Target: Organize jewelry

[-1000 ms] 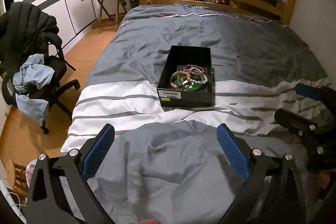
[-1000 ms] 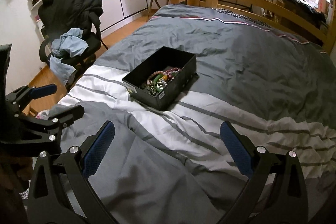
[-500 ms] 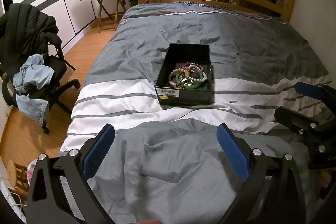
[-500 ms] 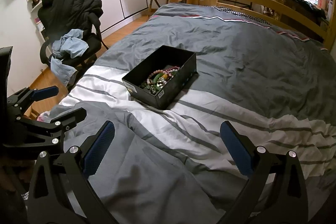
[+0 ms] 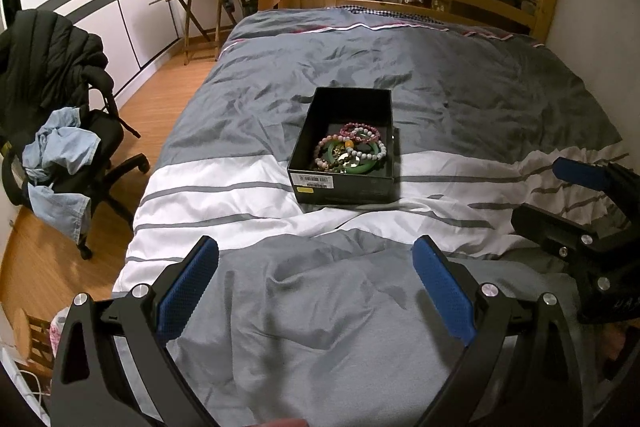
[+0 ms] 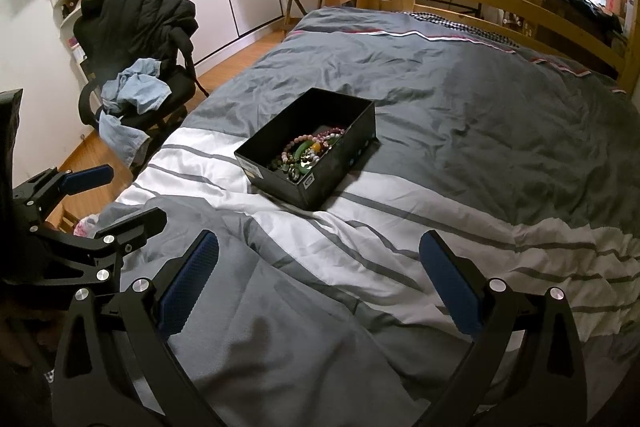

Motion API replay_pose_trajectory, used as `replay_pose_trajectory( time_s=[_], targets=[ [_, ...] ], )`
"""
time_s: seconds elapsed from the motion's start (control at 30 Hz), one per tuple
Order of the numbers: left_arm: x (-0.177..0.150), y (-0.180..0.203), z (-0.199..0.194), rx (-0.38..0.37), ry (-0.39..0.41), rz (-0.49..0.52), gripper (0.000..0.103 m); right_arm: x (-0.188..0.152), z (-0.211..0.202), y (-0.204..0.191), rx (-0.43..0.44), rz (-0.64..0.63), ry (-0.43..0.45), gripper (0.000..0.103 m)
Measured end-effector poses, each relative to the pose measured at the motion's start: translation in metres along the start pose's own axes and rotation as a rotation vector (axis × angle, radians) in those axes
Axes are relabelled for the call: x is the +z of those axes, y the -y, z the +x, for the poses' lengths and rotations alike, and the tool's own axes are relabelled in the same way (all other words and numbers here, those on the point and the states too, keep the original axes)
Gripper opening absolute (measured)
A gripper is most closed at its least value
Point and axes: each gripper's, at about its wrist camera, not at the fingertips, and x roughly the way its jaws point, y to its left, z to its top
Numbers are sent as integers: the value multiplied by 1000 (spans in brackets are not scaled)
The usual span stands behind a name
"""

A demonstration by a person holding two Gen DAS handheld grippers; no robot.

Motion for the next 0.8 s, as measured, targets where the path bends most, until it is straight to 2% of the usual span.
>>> replay_pose_trajectory(
  time_s=[0.27,0.57,0.8],
  targets=[
    [2,2,-1,4,5,9,96,2,-1,1,4,-2,0,99],
    [7,1,1,43,6,9,96,2,1,1,12,-8,-8,99],
    [7,1,2,37,1,12,96,2,2,1,12,-6,-4,99]
  ],
)
